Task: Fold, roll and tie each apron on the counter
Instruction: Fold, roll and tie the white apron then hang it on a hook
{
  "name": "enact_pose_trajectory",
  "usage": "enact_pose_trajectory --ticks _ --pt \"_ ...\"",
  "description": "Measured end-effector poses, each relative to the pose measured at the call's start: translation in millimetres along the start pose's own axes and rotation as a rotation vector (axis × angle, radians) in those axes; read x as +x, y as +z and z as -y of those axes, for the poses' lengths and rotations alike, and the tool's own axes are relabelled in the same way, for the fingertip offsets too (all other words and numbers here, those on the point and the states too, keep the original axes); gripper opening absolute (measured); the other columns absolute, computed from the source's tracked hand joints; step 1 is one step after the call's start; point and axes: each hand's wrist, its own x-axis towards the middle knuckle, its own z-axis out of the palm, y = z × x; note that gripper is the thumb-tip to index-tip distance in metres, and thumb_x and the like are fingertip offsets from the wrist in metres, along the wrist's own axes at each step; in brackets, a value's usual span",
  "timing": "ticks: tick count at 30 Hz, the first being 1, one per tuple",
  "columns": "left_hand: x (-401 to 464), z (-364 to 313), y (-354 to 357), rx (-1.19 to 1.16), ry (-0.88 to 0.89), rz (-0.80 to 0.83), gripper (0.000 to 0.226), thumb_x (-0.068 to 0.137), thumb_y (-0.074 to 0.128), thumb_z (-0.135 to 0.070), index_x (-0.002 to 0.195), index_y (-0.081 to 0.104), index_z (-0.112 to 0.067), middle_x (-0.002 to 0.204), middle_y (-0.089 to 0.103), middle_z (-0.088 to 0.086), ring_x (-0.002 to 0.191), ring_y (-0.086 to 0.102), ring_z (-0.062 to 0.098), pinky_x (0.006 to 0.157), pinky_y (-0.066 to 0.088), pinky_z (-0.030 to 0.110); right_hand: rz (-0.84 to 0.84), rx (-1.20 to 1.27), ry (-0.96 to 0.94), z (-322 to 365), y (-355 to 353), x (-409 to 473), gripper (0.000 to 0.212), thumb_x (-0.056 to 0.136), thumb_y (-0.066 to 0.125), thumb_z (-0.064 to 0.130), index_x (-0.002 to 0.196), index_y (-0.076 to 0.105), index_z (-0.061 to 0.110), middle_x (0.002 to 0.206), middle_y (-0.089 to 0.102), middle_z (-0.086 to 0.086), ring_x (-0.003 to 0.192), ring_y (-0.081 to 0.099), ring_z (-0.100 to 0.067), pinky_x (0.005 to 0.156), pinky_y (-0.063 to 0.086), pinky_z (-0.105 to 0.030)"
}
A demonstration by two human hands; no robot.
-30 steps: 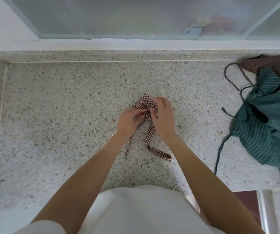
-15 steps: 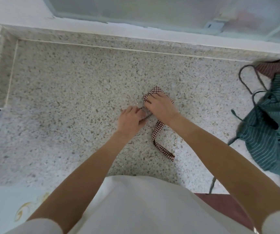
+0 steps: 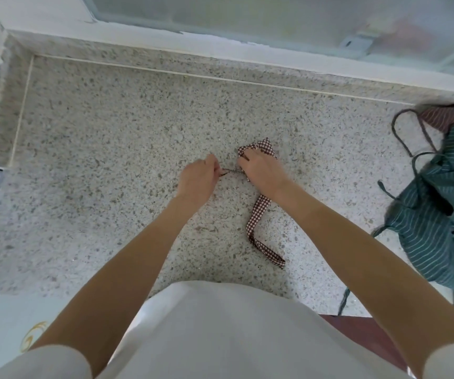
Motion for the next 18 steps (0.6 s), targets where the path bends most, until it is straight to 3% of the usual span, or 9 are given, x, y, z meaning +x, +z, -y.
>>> enact_pose_trajectory --ticks 3,5,9,12,15,18 --pt "15.4 -9.0 -13.9 -0.457 -0.168 -0.031 0.014 0.094 0.052 -0.029 0.101 0.054 -0.017 0.09 0.064 -0.005 0.079 0.059 0.011 0.068 0.047 0.026 0.038 0.132 0.065 -1.7 6.3 4.7 0.019 0.089 0.054 0.001 0.106 0.061 0.002 0.097 0.06 -0.016 0.088 0.059 -0.031 0.072 0.047 -0.036" --pt "23.9 -17.1 -19.3 -0.619 -0.187 -0.053 0.012 0.092 0.056 -0.028 0.1 0.057 -0.019 0.094 0.063 -0.009 0.086 0.058 0.005 0.075 0.046 0.021 0.045 0.299 0.106 -2.4 6.5 7.4 0.017 0.092 0.052 0.012 0.103 0.063 0.004 0.097 0.061 -0.013 0.089 0.058 -0.028 0.077 0.042 -0.033" --pt "31.0 -25.7 -14.9 -0.904 -0.209 -0.053 0.017 0.097 0.047 -0.029 0.113 0.05 -0.024 0.102 0.066 -0.007 0.094 0.06 0.003 0.083 0.047 0.016 0.015 0.583 0.234 -2.2 0.6 10.2 0.023 0.092 0.057 0.021 0.084 0.067 0.002 0.073 0.062 -0.004 0.062 0.048 -0.012 0.06 0.029 -0.02" --pt "24.1 -26.6 -5.3 -1.159 -0.333 -0.037 0.014 0.1 0.037 -0.018 0.114 0.041 -0.019 0.099 0.062 0.001 0.091 0.063 0.015 0.081 0.051 0.025 0.053 0.823 0.439 -4.9 -0.6 11.8 0.025 0.092 0.057 0.024 0.085 0.069 0.003 0.059 0.051 0.007 0.054 0.042 -0.004 0.055 0.029 -0.014" --pt "17.2 -24.6 3.4 -1.043 -0.36 0.048 0.017 0.093 0.046 -0.003 0.106 0.05 -0.012 0.102 0.062 0.006 0.095 0.062 0.021 0.086 0.051 0.032 0.088 1.195 0.59 -6.9 -3.3 9.8 0.022 0.089 0.061 0.02 0.089 0.069 -0.001 0.065 0.057 0.0 0.055 0.045 -0.006 0.056 0.035 -0.014" --pt "14.7 -22.9 7.2 -0.98 -0.283 0.136 0.016 0.089 0.056 -0.007 0.1 0.06 -0.017 0.101 0.065 0.001 0.096 0.061 0.017 0.09 0.048 0.029 0.122 1.311 0.568 -8.0 -6.8 7.4 0.01 0.085 0.066 0.015 0.088 0.071 0.007 0.07 0.062 0.003 0.062 0.052 -0.004 0.061 0.042 -0.013"
